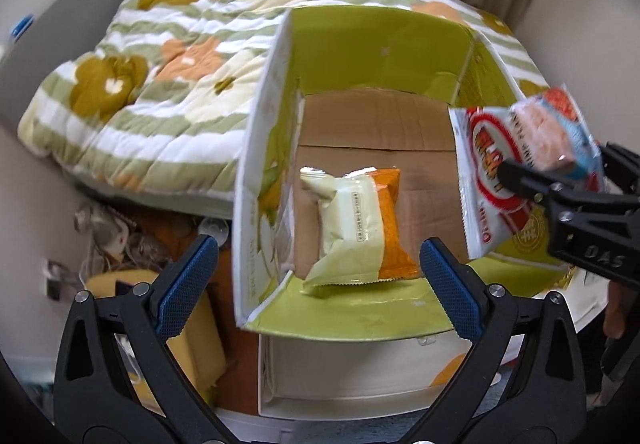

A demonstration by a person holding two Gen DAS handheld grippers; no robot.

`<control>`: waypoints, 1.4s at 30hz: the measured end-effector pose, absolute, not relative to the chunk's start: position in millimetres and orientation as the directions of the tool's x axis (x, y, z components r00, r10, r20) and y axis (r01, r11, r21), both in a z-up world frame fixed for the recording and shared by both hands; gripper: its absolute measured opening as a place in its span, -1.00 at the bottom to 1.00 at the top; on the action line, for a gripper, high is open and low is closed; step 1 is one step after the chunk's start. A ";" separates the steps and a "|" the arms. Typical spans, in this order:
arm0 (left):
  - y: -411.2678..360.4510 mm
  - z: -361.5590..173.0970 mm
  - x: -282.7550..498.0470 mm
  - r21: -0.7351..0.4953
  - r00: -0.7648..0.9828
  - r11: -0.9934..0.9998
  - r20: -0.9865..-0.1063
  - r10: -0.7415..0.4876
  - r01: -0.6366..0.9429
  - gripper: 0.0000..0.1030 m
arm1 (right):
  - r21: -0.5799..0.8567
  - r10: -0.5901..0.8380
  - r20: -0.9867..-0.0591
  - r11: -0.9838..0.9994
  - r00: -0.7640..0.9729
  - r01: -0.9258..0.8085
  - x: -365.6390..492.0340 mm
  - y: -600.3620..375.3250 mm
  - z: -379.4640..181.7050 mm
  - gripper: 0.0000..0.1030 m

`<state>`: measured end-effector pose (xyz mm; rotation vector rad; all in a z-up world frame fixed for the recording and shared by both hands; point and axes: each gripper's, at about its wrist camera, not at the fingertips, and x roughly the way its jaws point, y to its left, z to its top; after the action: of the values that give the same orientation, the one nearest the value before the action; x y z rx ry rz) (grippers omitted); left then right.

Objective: Organize snacks
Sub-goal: 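Lower the blue shrimp-chip bag into the green box and open the right tool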

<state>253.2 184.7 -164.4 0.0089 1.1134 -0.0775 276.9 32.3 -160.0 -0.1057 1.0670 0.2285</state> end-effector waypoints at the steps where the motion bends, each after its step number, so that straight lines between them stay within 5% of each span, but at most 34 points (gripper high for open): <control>1: 185.7 -163.5 251.4 -0.030 0.444 0.998 -0.895 -0.053 0.059 0.94 | 0.022 0.133 -0.881 0.970 0.454 -0.242 277.6 33.4 -162.8 0.35; 9: 200.2 -159.8 242.5 -0.017 0.466 1.000 -0.885 -0.012 -0.005 0.94 | 0.025 0.136 -0.923 0.955 0.361 -0.296 287.2 48.4 -186.5 0.42; 12: 203.1 -162.6 241.3 -0.036 0.461 0.999 -0.887 -0.022 -0.021 0.94 | 0.054 0.159 -0.924 0.955 0.348 -0.292 289.0 49.7 -189.7 1.00; 42: 185.8 -92.9 203.0 0.004 0.639 0.995 -0.766 -0.061 0.100 0.94 | 0.069 0.184 -0.817 0.972 0.547 -0.223 230.3 38.1 -121.4 1.00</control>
<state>203.0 185.8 -92.9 0.0478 0.8722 -0.0922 230.3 38.1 -121.4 -0.0447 0.9624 0.2412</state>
